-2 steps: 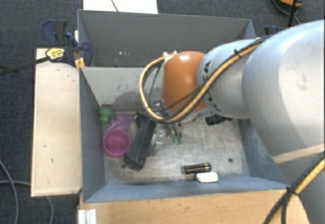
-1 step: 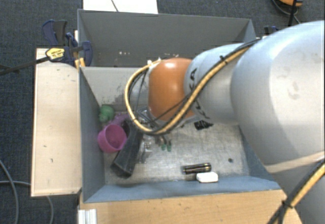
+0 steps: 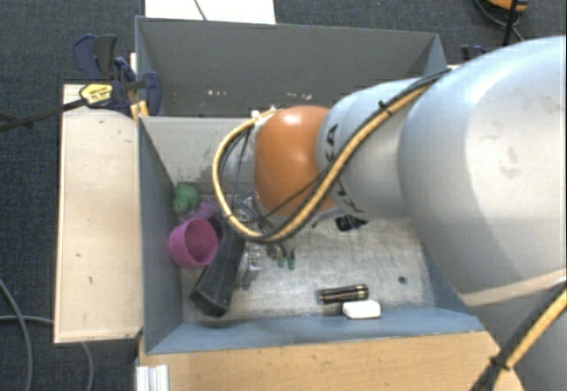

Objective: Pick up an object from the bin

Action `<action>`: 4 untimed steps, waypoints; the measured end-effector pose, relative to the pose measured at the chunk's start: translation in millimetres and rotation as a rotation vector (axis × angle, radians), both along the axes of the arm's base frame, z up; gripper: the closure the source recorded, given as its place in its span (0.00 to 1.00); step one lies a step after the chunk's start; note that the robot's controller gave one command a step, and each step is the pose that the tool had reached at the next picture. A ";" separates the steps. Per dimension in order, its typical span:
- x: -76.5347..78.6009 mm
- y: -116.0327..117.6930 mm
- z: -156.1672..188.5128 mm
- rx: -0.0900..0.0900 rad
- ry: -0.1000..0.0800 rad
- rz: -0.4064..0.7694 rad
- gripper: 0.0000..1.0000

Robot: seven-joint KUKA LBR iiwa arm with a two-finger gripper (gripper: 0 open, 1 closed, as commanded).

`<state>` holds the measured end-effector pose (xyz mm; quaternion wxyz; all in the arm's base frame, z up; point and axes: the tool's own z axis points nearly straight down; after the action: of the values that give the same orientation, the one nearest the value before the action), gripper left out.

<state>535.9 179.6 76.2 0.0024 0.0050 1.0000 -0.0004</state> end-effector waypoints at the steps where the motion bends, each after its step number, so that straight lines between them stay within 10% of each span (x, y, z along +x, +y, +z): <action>1: 1.3 -4.5 48.3 0.000 0.010 -0.019 0.00; 2: 43.7 66.1 3.3 0.013 -0.021 0.139 1.00; 4: 36.2 59.3 46.0 0.002 0.005 0.083 1.00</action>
Offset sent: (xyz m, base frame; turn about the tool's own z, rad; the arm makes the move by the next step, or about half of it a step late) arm 0.0365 0.0620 -0.0062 -0.1404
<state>572.1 238.9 122.2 -0.0001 -0.0366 0.9993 0.0008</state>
